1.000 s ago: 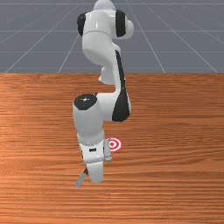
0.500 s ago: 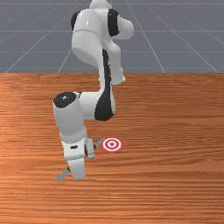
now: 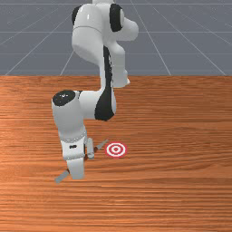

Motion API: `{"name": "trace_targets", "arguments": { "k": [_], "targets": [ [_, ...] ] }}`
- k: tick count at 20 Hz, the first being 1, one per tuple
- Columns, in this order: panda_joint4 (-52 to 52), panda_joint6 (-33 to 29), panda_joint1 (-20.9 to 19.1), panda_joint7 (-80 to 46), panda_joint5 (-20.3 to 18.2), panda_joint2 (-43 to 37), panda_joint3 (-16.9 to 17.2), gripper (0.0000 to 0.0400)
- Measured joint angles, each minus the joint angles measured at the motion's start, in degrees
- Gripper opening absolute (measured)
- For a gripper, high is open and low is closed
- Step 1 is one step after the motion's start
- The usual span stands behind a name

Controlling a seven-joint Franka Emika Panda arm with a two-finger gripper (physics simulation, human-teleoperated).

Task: Pick up the pen and put it to the marker

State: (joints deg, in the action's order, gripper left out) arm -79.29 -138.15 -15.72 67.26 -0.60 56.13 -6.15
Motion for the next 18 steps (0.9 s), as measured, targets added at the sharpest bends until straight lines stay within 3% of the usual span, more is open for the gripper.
{"name": "trace_targets", "arguments": {
  "k": [18],
  "targets": [
    [-20.2, -10.3, -1.6, -1.3, -1.2, -10.3, 0.2, 0.0000]
  ]
}}
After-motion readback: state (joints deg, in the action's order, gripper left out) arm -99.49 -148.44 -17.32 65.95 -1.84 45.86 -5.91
